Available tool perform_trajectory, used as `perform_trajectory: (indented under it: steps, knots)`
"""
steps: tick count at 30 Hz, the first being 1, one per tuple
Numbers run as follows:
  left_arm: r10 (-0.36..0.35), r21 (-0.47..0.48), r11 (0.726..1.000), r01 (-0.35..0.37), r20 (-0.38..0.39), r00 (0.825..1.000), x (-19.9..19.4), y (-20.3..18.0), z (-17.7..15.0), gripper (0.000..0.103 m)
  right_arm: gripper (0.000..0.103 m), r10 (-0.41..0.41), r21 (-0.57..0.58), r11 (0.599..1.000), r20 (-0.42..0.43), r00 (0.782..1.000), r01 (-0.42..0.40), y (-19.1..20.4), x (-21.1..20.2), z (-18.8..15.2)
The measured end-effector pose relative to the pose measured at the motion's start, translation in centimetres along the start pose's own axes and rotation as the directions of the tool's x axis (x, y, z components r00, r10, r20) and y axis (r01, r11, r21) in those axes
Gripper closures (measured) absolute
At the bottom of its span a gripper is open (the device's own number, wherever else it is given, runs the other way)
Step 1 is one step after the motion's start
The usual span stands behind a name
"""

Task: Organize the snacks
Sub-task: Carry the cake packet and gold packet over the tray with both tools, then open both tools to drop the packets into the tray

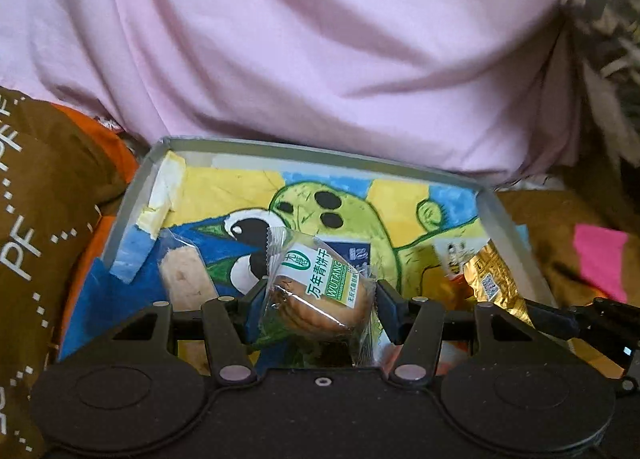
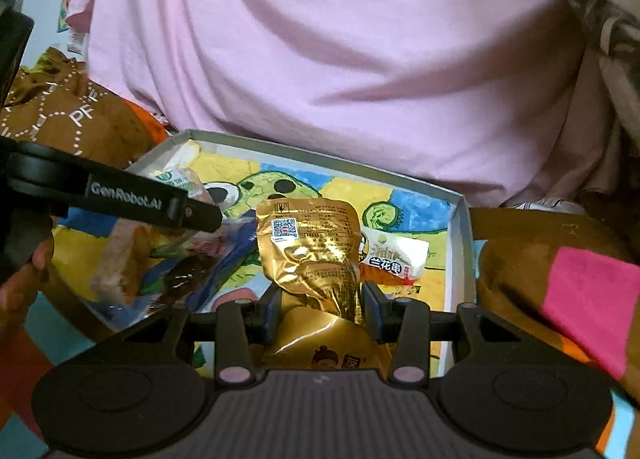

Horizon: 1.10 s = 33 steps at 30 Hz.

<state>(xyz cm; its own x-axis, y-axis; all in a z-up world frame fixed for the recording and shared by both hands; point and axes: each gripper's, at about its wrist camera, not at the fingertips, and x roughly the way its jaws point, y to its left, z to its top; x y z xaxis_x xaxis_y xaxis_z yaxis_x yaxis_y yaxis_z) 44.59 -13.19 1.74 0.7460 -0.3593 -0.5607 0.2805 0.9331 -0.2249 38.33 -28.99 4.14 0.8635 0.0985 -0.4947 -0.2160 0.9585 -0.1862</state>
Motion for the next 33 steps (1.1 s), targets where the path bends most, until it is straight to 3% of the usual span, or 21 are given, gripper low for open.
perform_trajectory:
  steps: [16, 28, 33]
  knots:
    - [0.07, 0.028, 0.997, -0.07, -0.022, 0.997, 1.0, -0.7, -0.3, 0.043, 0.055, 0.007, -0.044, 0.999, -0.008, 1.0, -0.008, 0.7, 1.5, -1.0]
    - [0.095, 0.021, 0.995, -0.095, -0.018, 0.995, 0.1, -0.8, -0.2, 0.022, 0.051, 0.019, -0.018, 1.0, -0.002, 1.0, -0.019, 0.4, 1.4, -1.4]
    - [0.106, 0.021, 0.994, -0.106, -0.003, 0.994, -1.0, -0.9, -0.1, 0.016, 0.04, 0.032, -0.007, 0.999, 0.002, 0.999, -0.032, 0.5, 1.0, -1.6]
